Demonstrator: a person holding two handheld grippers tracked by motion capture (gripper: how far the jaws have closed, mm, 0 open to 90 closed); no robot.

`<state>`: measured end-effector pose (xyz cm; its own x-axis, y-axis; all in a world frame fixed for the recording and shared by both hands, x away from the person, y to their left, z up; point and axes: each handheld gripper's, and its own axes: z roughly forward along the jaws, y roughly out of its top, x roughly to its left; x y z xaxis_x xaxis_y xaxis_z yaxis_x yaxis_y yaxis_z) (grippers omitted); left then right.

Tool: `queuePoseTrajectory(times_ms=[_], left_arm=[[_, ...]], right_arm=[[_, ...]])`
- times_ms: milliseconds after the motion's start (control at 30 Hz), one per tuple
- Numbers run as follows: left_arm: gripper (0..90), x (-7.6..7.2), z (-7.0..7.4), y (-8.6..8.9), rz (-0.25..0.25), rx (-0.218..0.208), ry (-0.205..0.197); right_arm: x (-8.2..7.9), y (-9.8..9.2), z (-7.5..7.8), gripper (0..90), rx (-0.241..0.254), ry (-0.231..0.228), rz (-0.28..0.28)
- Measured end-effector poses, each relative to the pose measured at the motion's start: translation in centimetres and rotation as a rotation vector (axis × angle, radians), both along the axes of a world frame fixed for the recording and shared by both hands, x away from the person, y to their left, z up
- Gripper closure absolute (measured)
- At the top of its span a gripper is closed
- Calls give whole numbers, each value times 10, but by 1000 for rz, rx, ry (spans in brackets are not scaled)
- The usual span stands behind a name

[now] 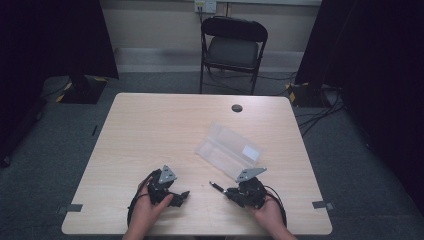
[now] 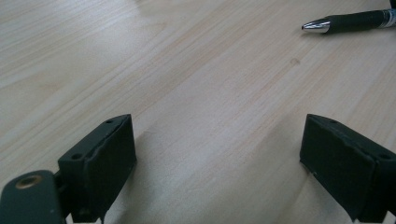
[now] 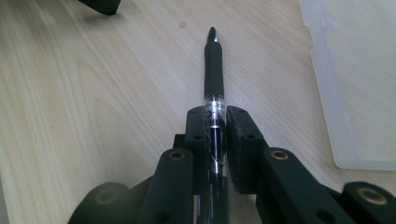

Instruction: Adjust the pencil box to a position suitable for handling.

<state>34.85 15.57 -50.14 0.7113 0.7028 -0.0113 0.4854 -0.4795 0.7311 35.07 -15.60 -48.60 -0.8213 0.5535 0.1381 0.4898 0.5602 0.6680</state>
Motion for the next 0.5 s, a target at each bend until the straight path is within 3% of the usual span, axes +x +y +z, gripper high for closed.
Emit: queuePoseTrajectory(times_ms=[500], left_arm=[[100, 0, 0, 0, 0, 0, 0]], right_arm=[[4, 0, 6, 798, 12, 5, 9]])
